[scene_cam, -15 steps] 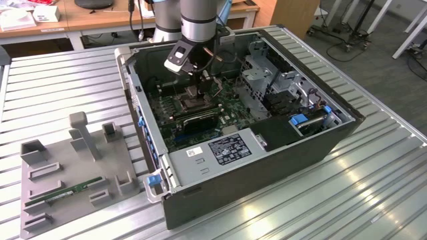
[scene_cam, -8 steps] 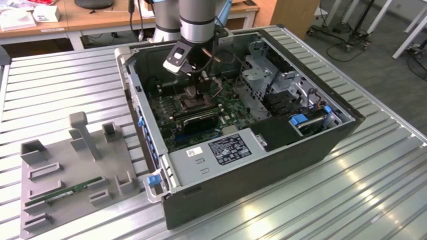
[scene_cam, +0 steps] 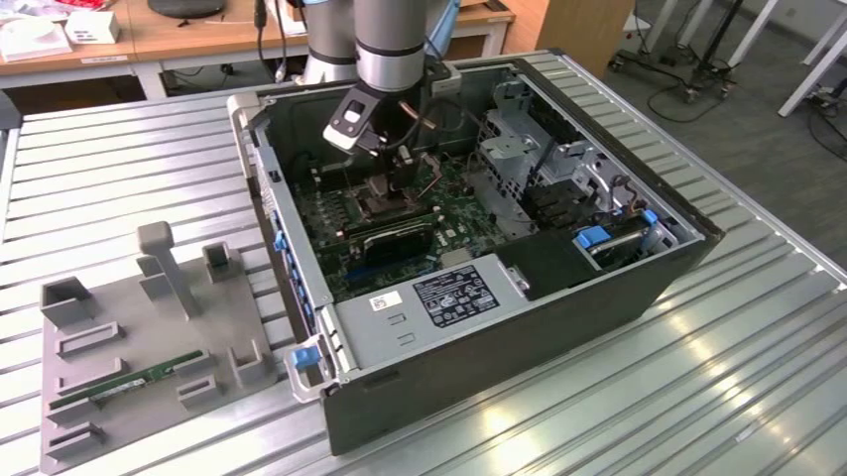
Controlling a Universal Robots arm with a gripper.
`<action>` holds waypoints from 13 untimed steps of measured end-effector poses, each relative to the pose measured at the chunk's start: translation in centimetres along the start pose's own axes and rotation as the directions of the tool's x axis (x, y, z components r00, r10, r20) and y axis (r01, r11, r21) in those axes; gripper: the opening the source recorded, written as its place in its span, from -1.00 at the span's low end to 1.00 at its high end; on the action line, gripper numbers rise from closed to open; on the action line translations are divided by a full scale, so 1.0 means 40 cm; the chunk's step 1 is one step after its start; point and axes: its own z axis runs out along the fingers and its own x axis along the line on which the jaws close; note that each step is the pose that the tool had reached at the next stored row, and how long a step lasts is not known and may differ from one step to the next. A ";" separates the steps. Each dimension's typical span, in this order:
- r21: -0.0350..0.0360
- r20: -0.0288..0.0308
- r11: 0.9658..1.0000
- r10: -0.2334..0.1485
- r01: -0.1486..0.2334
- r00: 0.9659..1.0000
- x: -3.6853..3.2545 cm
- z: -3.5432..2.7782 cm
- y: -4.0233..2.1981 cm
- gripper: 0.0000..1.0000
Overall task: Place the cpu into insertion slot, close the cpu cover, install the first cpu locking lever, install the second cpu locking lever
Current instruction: 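Place the cpu into insertion slot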
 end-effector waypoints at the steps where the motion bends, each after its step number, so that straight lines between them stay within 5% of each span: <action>1: 0.000 0.000 1.000 0.000 0.000 1.000 0.000 0.002 0.000 0.09; 13: 0.003 0.000 1.000 0.001 -0.001 1.000 0.000 0.030 -0.004 0.09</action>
